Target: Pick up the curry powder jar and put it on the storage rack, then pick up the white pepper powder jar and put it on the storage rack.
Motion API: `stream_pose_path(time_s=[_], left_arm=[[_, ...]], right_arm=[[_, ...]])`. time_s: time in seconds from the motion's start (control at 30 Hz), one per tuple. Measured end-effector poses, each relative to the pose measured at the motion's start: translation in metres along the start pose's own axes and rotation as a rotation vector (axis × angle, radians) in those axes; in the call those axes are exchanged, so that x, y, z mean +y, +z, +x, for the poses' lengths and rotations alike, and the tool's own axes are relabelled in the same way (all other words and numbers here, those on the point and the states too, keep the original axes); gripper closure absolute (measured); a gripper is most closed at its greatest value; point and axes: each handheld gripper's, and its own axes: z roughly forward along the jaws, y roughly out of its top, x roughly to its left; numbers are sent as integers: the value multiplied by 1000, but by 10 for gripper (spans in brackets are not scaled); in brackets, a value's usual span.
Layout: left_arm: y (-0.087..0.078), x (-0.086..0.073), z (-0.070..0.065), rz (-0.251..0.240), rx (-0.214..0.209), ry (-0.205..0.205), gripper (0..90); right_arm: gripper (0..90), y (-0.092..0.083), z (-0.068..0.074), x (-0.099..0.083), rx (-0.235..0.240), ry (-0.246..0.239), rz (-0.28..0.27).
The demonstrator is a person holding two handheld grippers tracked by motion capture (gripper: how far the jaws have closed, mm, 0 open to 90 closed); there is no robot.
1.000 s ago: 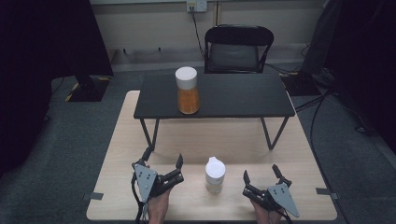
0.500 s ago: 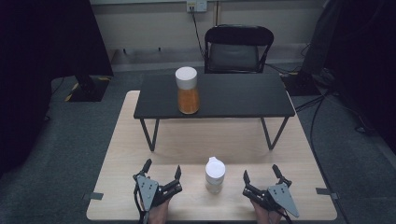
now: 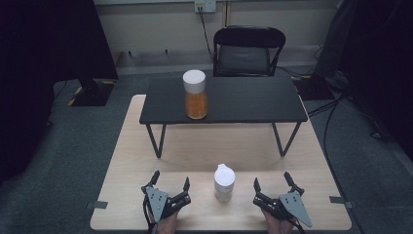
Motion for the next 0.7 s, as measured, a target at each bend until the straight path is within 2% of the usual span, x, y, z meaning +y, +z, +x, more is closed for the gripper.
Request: stream_pose_path(time_s=[0.1, 0.7], left_arm=[[2, -1, -1, 7, 5, 16, 0], [3, -5, 0, -15, 16, -3, 15]], right_arm=[[0, 0, 0, 0, 0, 0, 0], [0, 0, 0, 0, -1, 0, 0]])
